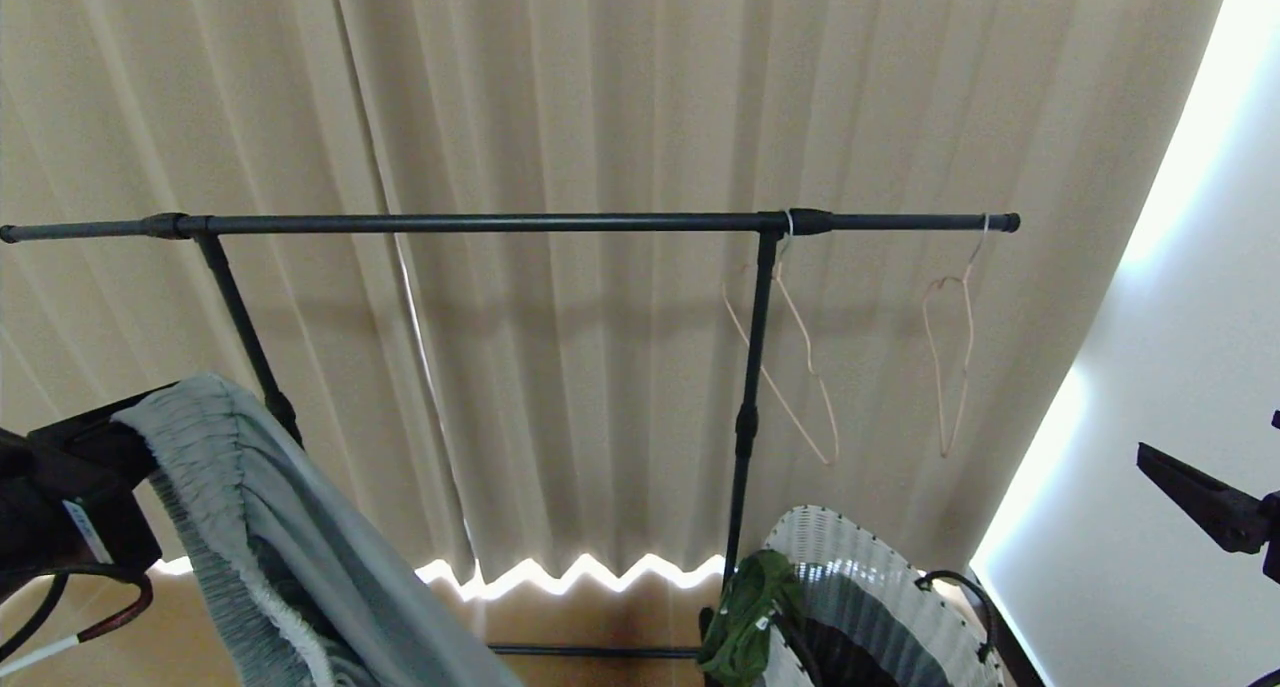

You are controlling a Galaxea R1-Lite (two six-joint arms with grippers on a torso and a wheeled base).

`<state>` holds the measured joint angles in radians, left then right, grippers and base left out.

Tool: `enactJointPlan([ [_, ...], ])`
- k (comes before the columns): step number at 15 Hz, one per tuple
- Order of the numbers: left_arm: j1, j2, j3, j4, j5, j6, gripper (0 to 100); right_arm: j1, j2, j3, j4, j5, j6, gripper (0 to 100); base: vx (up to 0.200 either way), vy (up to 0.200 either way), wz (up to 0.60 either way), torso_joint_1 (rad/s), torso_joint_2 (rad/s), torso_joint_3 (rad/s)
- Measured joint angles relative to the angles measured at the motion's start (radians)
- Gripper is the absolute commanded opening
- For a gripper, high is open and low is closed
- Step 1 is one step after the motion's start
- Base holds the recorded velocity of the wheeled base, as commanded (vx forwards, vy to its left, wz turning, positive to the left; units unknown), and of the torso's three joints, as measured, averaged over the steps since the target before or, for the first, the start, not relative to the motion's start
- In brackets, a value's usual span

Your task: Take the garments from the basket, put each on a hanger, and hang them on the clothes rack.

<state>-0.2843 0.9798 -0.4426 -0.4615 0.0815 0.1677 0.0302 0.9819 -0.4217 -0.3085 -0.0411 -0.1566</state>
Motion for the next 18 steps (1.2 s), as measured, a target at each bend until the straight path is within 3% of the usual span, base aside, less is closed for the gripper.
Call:
enactJointPlan([
  [16,-0.001,0.008,0.01,-0.001,0.0,0.007,0,0.0,-0.001,0.002,0.0,-0.002,0.002,100,0.188,0.0,0.0,0.004,0.0,0.003],
  [18,-0.001,0.013,0.013,-0.002,0.0,0.015,0,-0.006,0.0,0.006,0.0,-0.003,0.001,100,0.0,0.0,0.0,0.0,0.0,0.0],
])
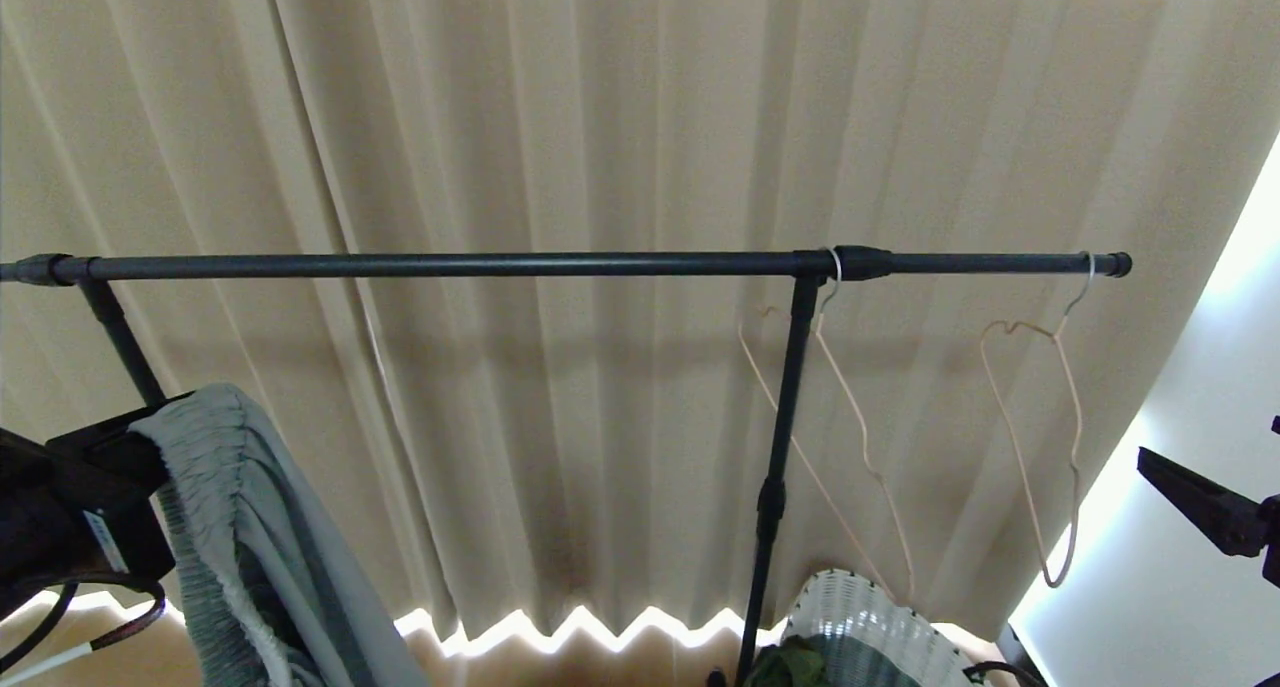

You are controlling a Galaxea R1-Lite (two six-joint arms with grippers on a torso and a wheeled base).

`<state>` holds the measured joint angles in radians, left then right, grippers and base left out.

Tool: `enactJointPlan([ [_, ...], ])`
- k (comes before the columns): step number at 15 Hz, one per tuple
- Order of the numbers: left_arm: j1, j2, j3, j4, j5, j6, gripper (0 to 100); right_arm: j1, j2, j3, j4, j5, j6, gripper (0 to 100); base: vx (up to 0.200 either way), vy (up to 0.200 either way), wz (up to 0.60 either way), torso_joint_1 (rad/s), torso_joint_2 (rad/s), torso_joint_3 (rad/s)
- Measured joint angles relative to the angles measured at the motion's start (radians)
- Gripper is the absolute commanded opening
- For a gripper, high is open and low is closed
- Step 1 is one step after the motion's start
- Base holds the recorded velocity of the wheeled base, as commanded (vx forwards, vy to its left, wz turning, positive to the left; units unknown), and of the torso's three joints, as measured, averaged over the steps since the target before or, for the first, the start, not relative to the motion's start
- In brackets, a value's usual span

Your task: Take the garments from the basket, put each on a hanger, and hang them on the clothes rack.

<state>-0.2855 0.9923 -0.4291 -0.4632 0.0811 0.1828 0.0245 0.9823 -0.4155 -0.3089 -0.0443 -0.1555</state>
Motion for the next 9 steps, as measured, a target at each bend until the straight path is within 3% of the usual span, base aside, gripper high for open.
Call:
enactJointPlan([
  [9,0.0,0.006,0.019,-0.001,0.0,0.001,0,-0.072,0.045,-0.001,0.001,0.001,0.011,100,0.0,0.0,0.0,0.0,0.0,0.0],
])
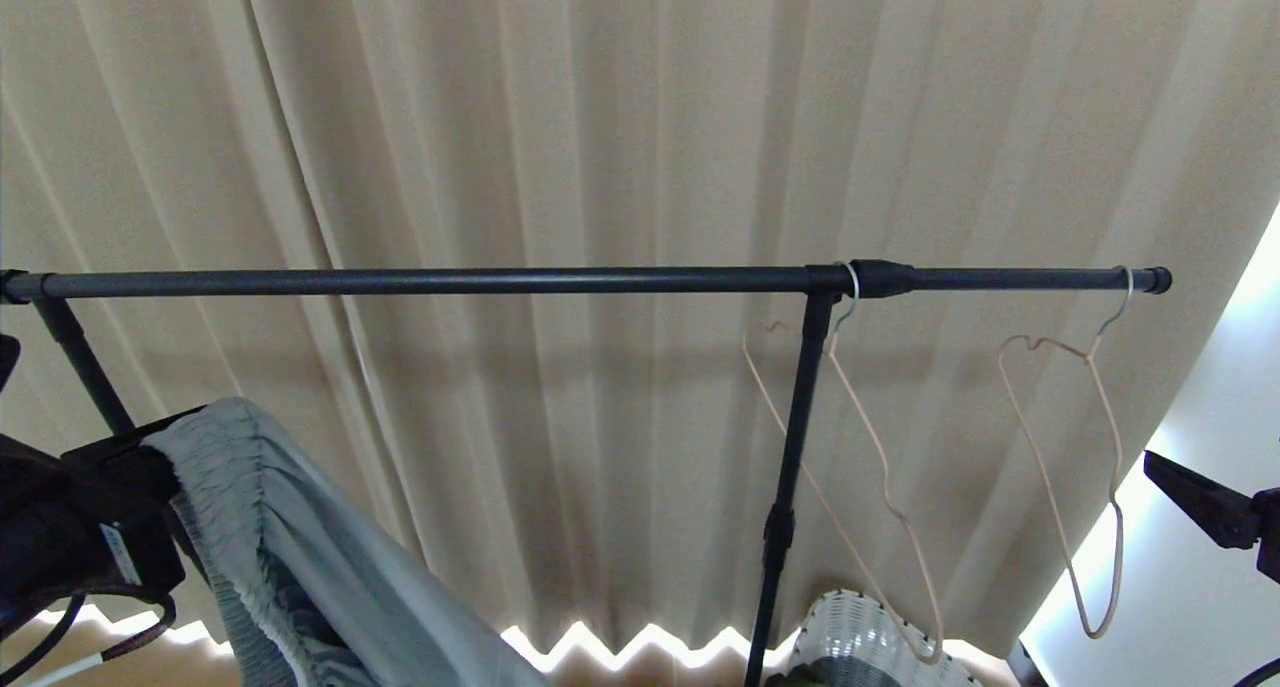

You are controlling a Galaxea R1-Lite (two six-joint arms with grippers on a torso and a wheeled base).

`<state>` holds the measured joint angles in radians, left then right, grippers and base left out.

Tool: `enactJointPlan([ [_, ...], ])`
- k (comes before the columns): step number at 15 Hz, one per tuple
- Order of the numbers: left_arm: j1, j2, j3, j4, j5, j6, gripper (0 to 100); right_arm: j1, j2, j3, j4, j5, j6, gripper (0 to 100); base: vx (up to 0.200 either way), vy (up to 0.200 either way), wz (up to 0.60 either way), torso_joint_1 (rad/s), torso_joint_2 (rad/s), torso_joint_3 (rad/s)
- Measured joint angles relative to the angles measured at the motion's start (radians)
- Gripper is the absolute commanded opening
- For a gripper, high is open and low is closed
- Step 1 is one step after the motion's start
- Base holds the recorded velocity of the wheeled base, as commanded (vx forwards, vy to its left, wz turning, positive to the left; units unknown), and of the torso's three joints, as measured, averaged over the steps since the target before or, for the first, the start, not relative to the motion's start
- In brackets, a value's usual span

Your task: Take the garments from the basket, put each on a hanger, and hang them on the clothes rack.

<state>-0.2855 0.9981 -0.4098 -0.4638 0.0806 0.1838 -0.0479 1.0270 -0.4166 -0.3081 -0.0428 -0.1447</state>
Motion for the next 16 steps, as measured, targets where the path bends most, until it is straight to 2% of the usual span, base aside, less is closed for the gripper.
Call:
enactJointPlan([
  [6,0.0,-0.001,0.0,0.0,0.0,0.0,0,-0.019,0.065,-0.012,-0.002,-0.006,0.04,100,0.0,0.0,0.0,0.0,0.0,0.0],
  [11,0.0,0.003,0.001,0.0,0.0,0.0,0,-0.022,0.174,-0.052,-0.004,-0.087,0.152,100,0.0,0.0,0.0,0.0,0.0,0.0],
  [16,0.0,0.004,0.002,0.0,0.0,0.0,0,-0.005,0.294,-0.081,-0.015,-0.099,0.175,100,0.0,0.0,0.0,0.0,0.0,0.0],
])
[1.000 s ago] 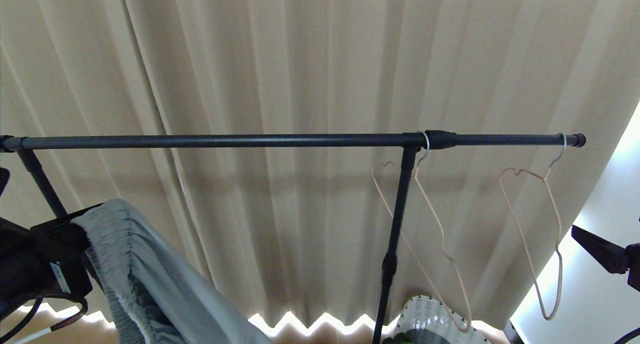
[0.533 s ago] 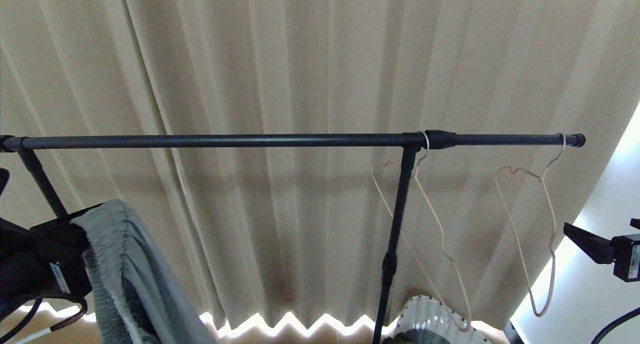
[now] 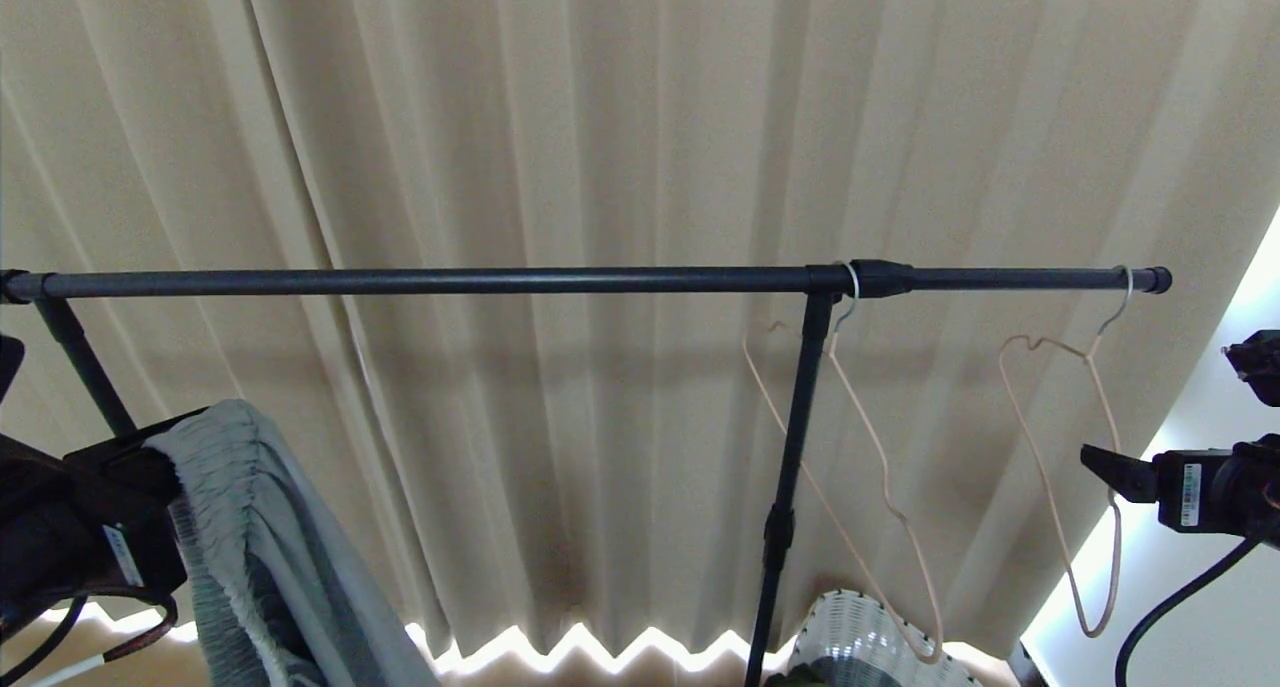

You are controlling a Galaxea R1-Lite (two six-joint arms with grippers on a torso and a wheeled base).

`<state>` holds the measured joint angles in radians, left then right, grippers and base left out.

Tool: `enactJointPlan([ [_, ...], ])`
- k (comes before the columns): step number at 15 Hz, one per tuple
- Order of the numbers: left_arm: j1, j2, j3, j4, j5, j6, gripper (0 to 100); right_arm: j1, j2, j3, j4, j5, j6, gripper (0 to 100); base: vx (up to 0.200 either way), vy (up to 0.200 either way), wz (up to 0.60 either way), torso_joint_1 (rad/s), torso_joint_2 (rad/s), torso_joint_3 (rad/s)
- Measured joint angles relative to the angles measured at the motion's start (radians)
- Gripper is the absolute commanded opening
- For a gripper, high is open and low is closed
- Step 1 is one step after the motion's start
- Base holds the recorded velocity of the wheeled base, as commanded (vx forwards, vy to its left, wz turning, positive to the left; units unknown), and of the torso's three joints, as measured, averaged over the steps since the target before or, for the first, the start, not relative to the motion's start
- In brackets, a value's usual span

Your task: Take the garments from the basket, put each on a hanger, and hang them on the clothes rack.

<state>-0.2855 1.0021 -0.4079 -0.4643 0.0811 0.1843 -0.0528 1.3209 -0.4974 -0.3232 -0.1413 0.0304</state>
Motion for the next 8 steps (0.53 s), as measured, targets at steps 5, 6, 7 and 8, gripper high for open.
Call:
enactJointPlan([
  [5,0.0,0.0,0.0,0.0,0.0,0.0,0,0.018,0.036,0.003,0.012,-0.008,0.006,100,0.0,0.0,0.0,0.0,0.0,0.0],
  [6,0.0,0.0,0.0,0.0,0.0,0.0,0,0.029,0.022,0.017,0.017,-0.012,0.006,100,0.0,0.0,0.0,0.0,0.0,0.0],
  [7,0.0,0.0,0.0,0.0,0.0,0.0,0,0.037,0.004,0.038,0.028,-0.021,0.006,100,0.0,0.0,0.0,0.0,0.0,0.0],
  [8,0.0,0.0,0.0,0.0,0.0,0.0,0,0.04,-0.009,0.049,0.029,-0.034,0.006,100,0.0,0.0,0.0,0.0,0.0,0.0],
])
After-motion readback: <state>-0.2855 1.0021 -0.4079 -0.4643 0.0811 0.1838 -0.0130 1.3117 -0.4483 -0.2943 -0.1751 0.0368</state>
